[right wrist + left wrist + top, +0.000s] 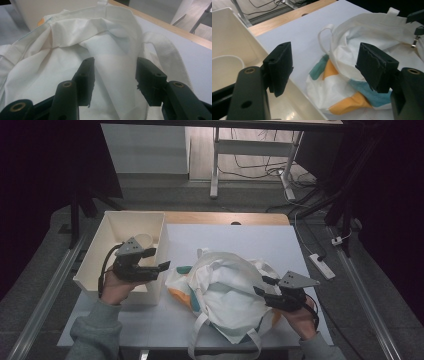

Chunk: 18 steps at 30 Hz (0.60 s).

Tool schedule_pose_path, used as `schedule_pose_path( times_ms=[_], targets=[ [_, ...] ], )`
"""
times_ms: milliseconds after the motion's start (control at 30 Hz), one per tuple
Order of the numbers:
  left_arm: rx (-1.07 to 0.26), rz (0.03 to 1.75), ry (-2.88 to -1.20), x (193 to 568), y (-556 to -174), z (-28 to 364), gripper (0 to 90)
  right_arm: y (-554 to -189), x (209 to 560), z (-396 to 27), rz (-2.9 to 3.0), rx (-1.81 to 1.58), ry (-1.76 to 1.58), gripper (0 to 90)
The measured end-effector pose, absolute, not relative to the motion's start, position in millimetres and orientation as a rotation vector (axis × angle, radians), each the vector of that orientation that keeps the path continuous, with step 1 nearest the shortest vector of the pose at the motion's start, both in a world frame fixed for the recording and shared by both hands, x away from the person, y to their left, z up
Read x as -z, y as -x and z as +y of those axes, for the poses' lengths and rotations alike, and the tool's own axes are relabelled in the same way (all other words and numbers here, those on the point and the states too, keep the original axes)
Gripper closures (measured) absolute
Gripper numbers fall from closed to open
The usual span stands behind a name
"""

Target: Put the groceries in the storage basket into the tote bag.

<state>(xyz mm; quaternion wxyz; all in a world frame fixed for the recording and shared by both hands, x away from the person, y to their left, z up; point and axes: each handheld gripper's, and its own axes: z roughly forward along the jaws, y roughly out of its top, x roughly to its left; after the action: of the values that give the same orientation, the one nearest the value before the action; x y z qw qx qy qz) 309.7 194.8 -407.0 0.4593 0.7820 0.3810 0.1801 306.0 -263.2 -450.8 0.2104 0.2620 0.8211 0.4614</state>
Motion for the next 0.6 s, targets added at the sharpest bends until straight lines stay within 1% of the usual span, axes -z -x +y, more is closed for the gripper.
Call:
schedule_pose_path(
  times_ms=[367,600],
  targets=[
    [-0.455,1.016,-1.894,411.1,-319.7,211.4,28.2,-305.7,452.1,-262.3,2.291,-1.277,-0.719,49.4],
    [-0.494,1.101,-1.883,416.3,-329.0,228.2,27.3,-306.2,454.0,-260.7,2.303,-1.266,-0.714,49.2]
  ],
)
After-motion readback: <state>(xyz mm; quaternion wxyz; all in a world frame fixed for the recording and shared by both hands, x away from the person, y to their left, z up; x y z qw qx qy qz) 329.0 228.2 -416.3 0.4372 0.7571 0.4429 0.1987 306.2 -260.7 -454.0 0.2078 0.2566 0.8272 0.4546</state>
